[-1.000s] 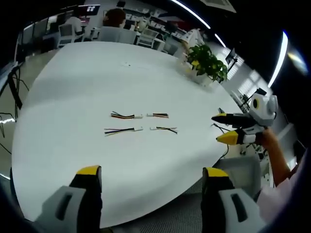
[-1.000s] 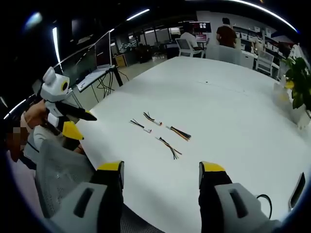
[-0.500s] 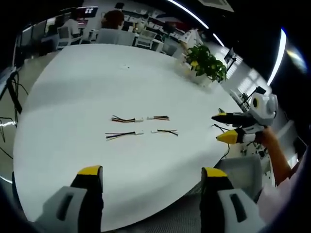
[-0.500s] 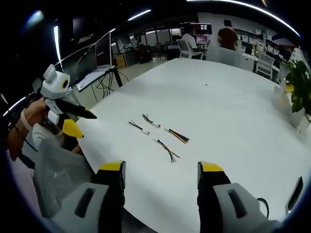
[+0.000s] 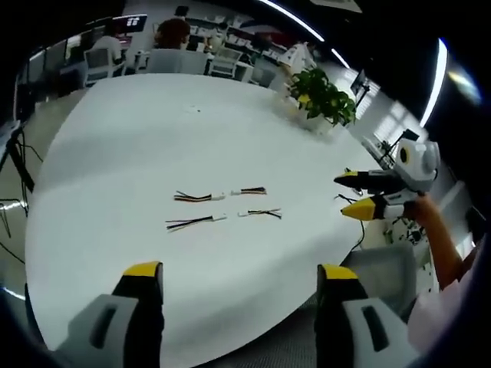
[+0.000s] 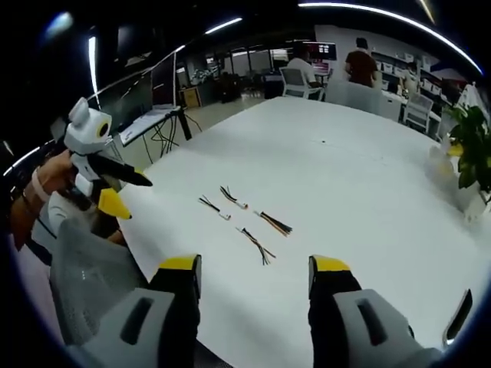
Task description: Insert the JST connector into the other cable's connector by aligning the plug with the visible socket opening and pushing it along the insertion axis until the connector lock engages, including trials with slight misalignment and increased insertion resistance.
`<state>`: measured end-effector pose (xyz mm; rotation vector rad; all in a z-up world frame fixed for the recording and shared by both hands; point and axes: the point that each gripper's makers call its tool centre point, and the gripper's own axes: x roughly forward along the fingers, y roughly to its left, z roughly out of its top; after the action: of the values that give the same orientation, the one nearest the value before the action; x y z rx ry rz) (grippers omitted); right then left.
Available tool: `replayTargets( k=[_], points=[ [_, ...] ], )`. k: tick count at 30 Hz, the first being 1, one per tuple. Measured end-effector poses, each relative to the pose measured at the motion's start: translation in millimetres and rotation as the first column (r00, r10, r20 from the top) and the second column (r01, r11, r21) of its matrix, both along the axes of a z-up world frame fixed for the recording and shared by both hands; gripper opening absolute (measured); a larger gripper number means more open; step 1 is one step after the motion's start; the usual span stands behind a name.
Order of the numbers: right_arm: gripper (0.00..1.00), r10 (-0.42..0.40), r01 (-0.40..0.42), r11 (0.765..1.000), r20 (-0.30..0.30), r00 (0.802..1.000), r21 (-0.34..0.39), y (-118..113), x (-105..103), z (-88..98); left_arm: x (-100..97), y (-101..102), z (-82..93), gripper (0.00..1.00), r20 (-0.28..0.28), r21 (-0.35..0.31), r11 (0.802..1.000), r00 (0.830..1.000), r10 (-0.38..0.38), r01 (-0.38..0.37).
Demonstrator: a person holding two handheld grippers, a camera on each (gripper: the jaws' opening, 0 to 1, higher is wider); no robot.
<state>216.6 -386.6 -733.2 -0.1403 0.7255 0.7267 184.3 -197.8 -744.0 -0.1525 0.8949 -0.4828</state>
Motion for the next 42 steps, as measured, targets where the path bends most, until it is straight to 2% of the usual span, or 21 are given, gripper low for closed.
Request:
replayTargets(
  k=[6, 13, 17, 23, 31, 37, 42],
  points=[
    [0.54, 0.008, -0.008, 0.999, -0.007, 1.000, -0.051, -2, 0, -5.6, 1.8, 4, -0.7, 0.79, -0.008, 0.011, 1.000, 1.000, -0.009, 0.009],
    [0.53, 0.010, -0.010, 0.999, 0.004, 1.000, -0.044, 5, 5, -1.9, 2.7, 5, -2.4, 0.78, -0.009, 0.031, 0.999, 1.000, -0.015, 0.015],
    [0.53, 0.007, -0.008, 0.999, -0.001, 1.000, -0.047, 6, 6, -3.2, 1.9, 8, -11.4, 0.77, -0.023, 0.078, 0.997, 0.999, -0.026, 0.028],
    [0.53, 0.030, -0.030, 0.999, -0.012, 0.999, -0.046, 9, 3, -6.3, -0.9, 3, -16.5, 0.77, -0.039, 0.064, 0.997, 0.999, -0.037, 0.039],
    [0.52, 0.036, -0.037, 0.998, -0.023, 0.999, -0.042, 9, 1, -9.5, 3.7, 2, -13.0, 0.77, -0.025, 0.058, 0.997, 0.999, -0.042, 0.043],
    [0.52, 0.029, -0.029, 0.999, -0.005, 1.000, -0.045, 7, 11, -4.7, 7.3, 8, -21.9, 0.77, -0.037, 0.115, 0.992, 0.998, -0.055, 0.059],
    [0.51, 0.034, -0.033, 0.999, 0.015, 0.999, -0.040, 10, 18, 0.7, 9.8, 7, -23.9, 0.77, -0.041, 0.096, 0.994, 0.998, -0.052, 0.055]
  ],
)
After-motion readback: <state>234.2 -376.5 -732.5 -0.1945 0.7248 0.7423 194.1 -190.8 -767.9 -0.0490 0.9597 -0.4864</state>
